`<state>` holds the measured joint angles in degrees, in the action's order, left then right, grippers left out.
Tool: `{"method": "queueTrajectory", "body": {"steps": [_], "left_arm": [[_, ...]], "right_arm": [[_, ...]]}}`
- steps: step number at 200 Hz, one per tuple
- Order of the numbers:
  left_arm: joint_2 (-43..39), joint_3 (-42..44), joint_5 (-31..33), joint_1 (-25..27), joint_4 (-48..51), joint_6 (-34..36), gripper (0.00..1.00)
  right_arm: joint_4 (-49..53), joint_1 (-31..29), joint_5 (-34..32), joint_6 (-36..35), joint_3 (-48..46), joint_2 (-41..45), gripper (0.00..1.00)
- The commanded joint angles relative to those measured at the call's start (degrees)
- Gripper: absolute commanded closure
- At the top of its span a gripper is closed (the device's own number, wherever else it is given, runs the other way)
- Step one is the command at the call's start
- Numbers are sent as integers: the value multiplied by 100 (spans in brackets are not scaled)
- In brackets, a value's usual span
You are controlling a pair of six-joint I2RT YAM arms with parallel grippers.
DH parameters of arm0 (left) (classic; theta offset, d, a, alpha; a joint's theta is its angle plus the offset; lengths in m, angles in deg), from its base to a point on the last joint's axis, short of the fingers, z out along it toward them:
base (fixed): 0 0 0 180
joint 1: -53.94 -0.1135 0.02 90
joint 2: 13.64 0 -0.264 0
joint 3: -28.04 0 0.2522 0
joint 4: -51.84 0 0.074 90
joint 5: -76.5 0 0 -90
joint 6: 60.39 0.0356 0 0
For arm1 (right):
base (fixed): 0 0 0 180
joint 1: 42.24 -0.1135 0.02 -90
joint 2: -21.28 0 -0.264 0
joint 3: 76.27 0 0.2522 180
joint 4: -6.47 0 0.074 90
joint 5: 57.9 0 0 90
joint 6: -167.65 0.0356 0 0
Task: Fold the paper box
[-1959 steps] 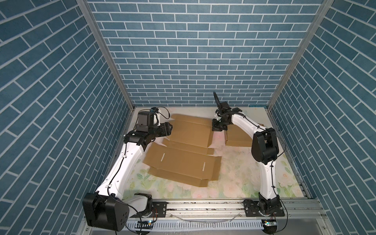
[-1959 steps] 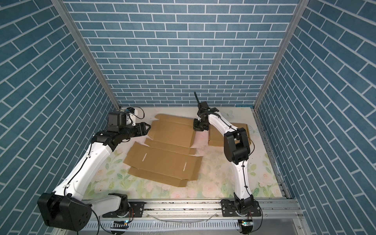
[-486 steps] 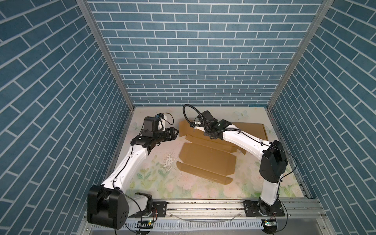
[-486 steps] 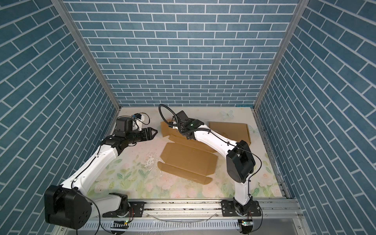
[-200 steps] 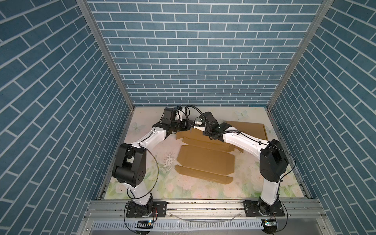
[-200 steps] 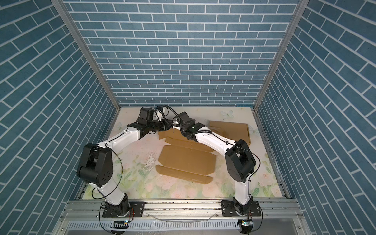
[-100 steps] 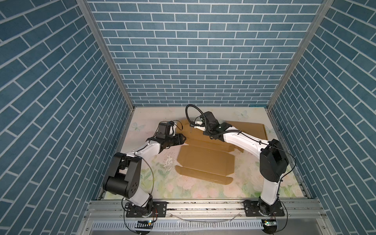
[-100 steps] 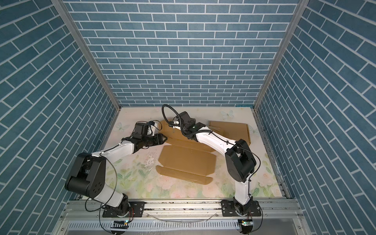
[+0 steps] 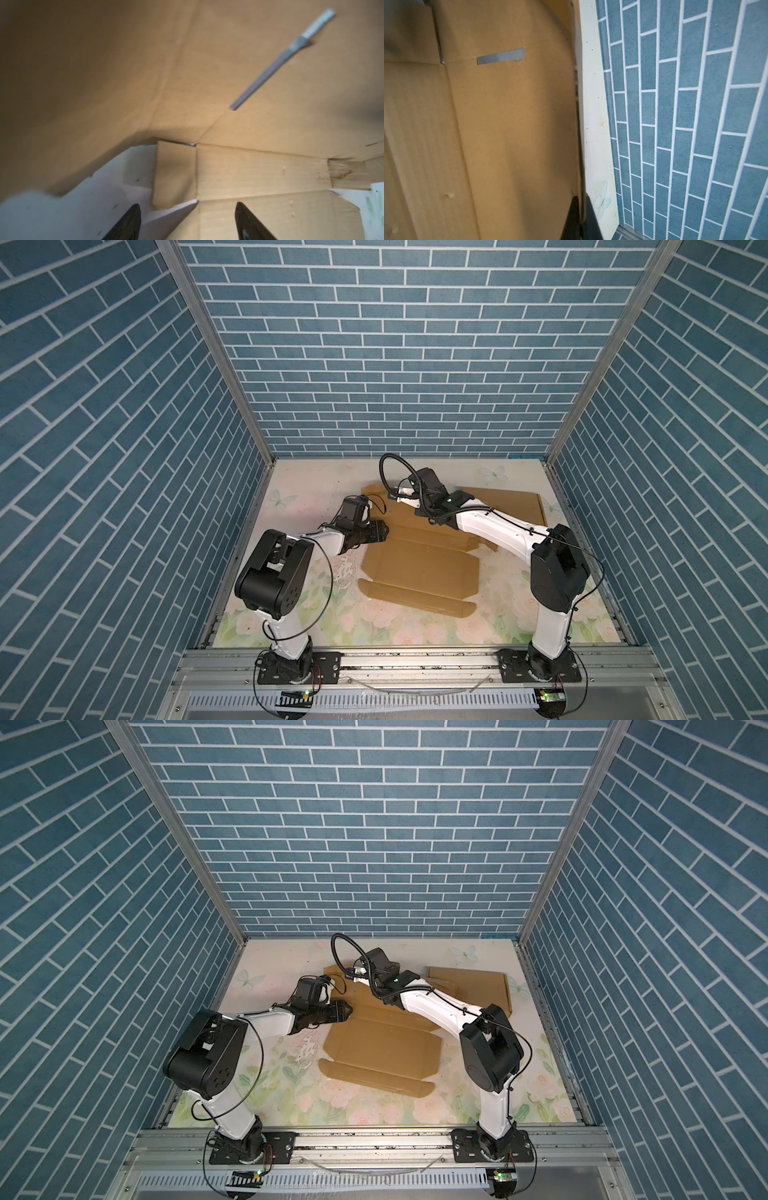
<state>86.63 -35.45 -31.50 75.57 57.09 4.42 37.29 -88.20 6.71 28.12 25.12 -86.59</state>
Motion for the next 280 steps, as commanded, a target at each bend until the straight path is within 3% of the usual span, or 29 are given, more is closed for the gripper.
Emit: {"method": "queueTrajectory", "body": {"steps": [1,62,101,145,177,191,211,225,280], "left_arm": [[-51,-156,-172,172,-325,-112,31],[-20,-157,-614,360,-467,-135,41],[-647,-199,-651,237,256,221,36],[-1877,-257,-1293,-474,1362,623,37],[-2228,-316,-1586,-1616,1578,606,42],[-2138,-315,-1546,-2103,1287,436,44],[-1737,-466,-1140,-2341,1105,516,41],[-1386,-618,-937,-2339,975,608,38],[-172,-1065,-1218,-1939,672,1261,32]], "right_arm": [[23,7,151,45,-190,188,100],[18,14,194,103,-177,207,100],[-55,16,93,-141,-297,234,100],[-613,3,-28,-499,-655,358,100],[-1076,-6,151,-853,-1015,545,100],[-1159,-10,250,-921,-1093,607,100],[-1320,-10,388,-998,-1204,699,100],[-1435,-10,466,-1030,-1263,757,100],[-1842,-10,830,-1116,-1550,982,100]]}}
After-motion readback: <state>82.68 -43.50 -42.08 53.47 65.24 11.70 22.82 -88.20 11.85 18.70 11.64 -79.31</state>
